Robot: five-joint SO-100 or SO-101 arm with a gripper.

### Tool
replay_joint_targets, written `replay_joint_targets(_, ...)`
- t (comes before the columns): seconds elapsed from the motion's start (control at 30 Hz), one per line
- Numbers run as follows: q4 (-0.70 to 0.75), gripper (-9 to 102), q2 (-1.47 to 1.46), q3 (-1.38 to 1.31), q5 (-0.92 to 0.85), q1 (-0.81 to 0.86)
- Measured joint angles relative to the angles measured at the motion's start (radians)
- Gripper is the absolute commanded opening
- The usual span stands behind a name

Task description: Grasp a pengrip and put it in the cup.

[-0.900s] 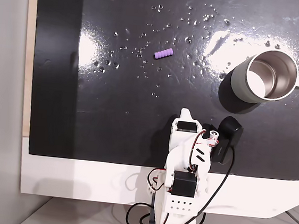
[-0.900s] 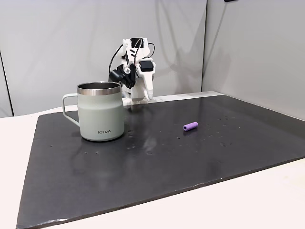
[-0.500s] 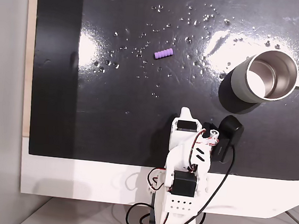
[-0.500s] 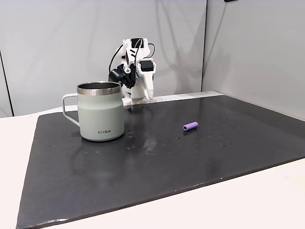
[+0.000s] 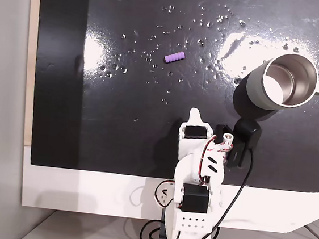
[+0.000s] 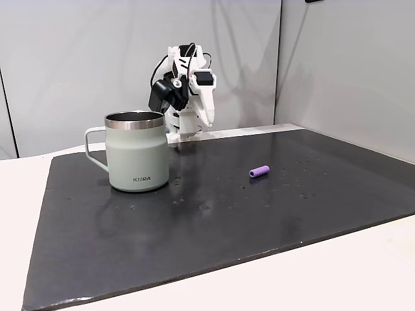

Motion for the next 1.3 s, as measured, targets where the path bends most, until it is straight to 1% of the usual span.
replay_joint_targets(0.3, 0.003, 0, -0.449, -0.405, 0.057, -0.094)
replay_joint_targets(0.57, 0.087, 0, -0.882, -0.776, 0.121, -0.169)
replay_joint_targets(0.8, 0.201, 3, -1.187, -1.054, 0.147, -0.181)
replay_joint_targets(0.97, 0.267, 8, -1.367, -1.212, 0.16, -0.179)
replay_joint_targets(1.3, 0.341, 20, -1.647, -1.45, 0.172, -0.153)
